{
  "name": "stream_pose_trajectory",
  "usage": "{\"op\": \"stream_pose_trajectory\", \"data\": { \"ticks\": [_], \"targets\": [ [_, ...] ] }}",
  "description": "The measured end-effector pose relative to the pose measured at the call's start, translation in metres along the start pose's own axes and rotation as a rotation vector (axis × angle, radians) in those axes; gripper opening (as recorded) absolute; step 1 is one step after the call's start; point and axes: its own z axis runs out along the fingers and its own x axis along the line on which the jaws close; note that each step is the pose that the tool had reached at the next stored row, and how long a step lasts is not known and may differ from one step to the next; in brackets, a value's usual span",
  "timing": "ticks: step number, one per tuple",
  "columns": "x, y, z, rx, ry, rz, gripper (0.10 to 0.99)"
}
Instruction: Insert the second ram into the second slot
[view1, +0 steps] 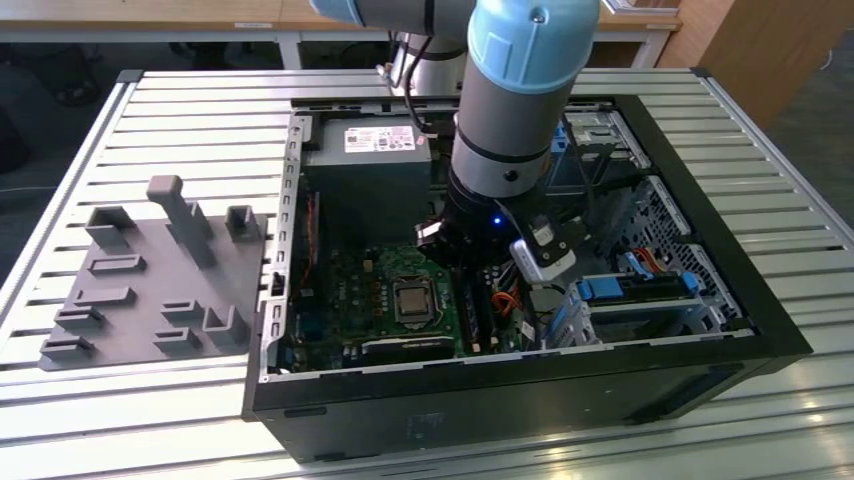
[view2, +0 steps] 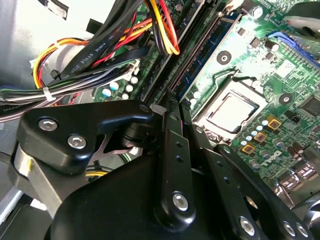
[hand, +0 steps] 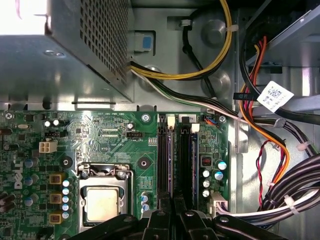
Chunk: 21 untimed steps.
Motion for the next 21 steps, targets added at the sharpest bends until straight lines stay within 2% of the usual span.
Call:
{"op": "stream_pose_trajectory", "data": {
  "ticks": [21],
  "targets": [
    [-0.0010,-0.0001,0.0036,0.001,-0.0001,0.001,0.149]
  ]
}}
